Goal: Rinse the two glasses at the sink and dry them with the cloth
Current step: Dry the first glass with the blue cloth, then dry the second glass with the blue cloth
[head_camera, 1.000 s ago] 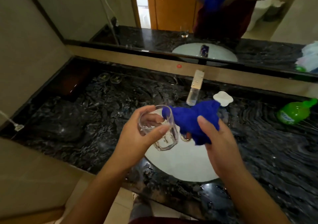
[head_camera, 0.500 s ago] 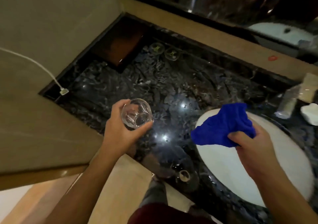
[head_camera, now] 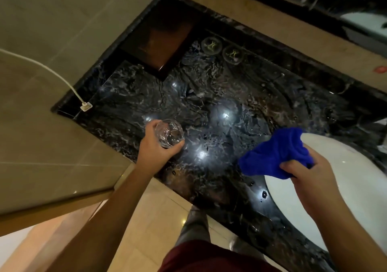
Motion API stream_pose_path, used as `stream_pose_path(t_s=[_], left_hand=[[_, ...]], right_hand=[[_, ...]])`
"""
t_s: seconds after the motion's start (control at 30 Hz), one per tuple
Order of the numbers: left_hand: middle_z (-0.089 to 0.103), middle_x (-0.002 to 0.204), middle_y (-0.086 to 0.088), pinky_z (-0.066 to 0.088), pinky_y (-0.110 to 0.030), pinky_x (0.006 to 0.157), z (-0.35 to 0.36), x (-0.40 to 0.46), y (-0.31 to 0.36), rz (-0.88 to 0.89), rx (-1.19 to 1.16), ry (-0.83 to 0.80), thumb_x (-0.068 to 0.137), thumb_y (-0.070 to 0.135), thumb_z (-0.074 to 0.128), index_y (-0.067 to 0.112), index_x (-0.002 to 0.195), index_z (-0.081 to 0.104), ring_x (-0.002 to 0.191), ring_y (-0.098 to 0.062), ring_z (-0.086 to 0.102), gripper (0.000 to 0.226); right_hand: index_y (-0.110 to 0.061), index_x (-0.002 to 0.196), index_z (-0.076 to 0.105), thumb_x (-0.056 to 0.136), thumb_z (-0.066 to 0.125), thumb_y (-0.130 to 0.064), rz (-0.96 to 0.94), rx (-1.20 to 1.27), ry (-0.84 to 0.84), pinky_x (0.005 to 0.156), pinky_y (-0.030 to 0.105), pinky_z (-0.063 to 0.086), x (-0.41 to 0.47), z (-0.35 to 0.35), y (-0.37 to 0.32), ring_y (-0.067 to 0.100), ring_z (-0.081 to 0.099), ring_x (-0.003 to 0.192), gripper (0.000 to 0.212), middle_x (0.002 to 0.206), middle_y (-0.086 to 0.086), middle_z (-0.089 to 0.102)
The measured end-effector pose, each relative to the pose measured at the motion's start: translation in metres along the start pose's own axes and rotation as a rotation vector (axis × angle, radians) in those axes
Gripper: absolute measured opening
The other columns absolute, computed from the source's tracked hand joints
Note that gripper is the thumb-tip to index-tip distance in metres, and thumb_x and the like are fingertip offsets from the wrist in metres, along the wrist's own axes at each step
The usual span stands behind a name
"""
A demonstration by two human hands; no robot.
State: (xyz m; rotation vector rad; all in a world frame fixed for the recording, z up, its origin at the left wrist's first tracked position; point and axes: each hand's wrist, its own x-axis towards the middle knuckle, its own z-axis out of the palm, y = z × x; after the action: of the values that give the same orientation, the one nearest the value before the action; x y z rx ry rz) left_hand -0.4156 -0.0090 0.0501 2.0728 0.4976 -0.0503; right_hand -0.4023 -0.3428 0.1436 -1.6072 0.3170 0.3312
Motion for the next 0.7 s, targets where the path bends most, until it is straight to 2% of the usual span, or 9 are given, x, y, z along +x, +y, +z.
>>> stream_pose_path(t_s=[0.17, 0.3, 0.47, 0.57, 0.6, 0.7], left_hand=[[0.060, 0.121, 0.005, 0.041, -0.010, 0.092, 0.001, 0.009, -0.014, -0.004, 0.001, -0.024, 0.067, 0.033, 0.094, 0.022, 0.135, 0.038, 0.112, -0.012, 0.061, 0.088], [0.058, 0.119, 0.004, 0.034, 0.006, 0.083, 0.002, 0.011, -0.018, 0.004, -0.010, -0.016, 0.067, 0.027, 0.094, 0.021, 0.131, 0.039, 0.110, -0.012, 0.059, 0.085], [0.058, 0.122, 0.004, 0.036, 0.005, 0.084, 0.005, 0.012, -0.028, -0.005, -0.007, -0.018, 0.066, 0.030, 0.095, 0.027, 0.130, 0.037, 0.111, -0.012, 0.060, 0.086], [0.058, 0.121, 0.004, 0.037, 0.004, 0.082, 0.007, 0.011, -0.031, 0.000, 0.005, -0.021, 0.066, 0.032, 0.095, 0.031, 0.129, 0.036, 0.109, -0.013, 0.060, 0.086], [0.057, 0.121, 0.005, 0.037, 0.004, 0.081, 0.007, 0.010, -0.031, 0.001, 0.012, -0.022, 0.066, 0.032, 0.095, 0.031, 0.129, 0.037, 0.108, -0.012, 0.060, 0.085], [0.056, 0.119, 0.007, 0.037, 0.003, 0.080, 0.008, 0.008, -0.030, -0.002, 0.028, -0.025, 0.067, 0.031, 0.094, 0.023, 0.133, 0.039, 0.106, -0.010, 0.058, 0.086]], right_hand=[[-0.022, 0.073, 0.067, 0.084, 0.051, 0.024, -0.001, 0.002, 0.006, 0.072, 0.038, 0.040, 0.005, 0.011, 0.004, 0.026, 0.051, 0.077, 0.050, 0.073, 0.007, 0.057], [-0.017, 0.072, 0.063, 0.083, 0.051, 0.024, 0.000, 0.003, 0.012, 0.074, 0.039, 0.037, 0.007, 0.017, 0.005, 0.027, 0.048, 0.077, 0.043, 0.075, 0.013, 0.053], [-0.024, 0.074, 0.071, 0.083, 0.053, 0.023, 0.015, 0.028, 0.006, 0.077, 0.040, 0.040, 0.009, 0.019, 0.008, 0.027, 0.052, 0.080, 0.051, 0.078, 0.012, 0.057], [-0.015, 0.079, 0.068, 0.079, 0.062, 0.011, 0.014, 0.025, -0.009, 0.079, 0.041, 0.042, 0.008, 0.020, 0.009, 0.028, 0.054, 0.082, 0.027, 0.083, 0.016, 0.058], [-0.014, 0.079, 0.066, 0.079, 0.062, 0.010, 0.019, 0.020, -0.010, 0.078, 0.041, 0.041, 0.008, 0.020, 0.009, 0.028, 0.053, 0.082, 0.025, 0.083, 0.017, 0.056], [-0.018, 0.074, 0.066, 0.084, 0.054, 0.020, 0.026, 0.003, -0.014, 0.077, 0.041, 0.040, 0.007, 0.020, 0.009, 0.026, 0.052, 0.079, 0.042, 0.079, 0.012, 0.056]])
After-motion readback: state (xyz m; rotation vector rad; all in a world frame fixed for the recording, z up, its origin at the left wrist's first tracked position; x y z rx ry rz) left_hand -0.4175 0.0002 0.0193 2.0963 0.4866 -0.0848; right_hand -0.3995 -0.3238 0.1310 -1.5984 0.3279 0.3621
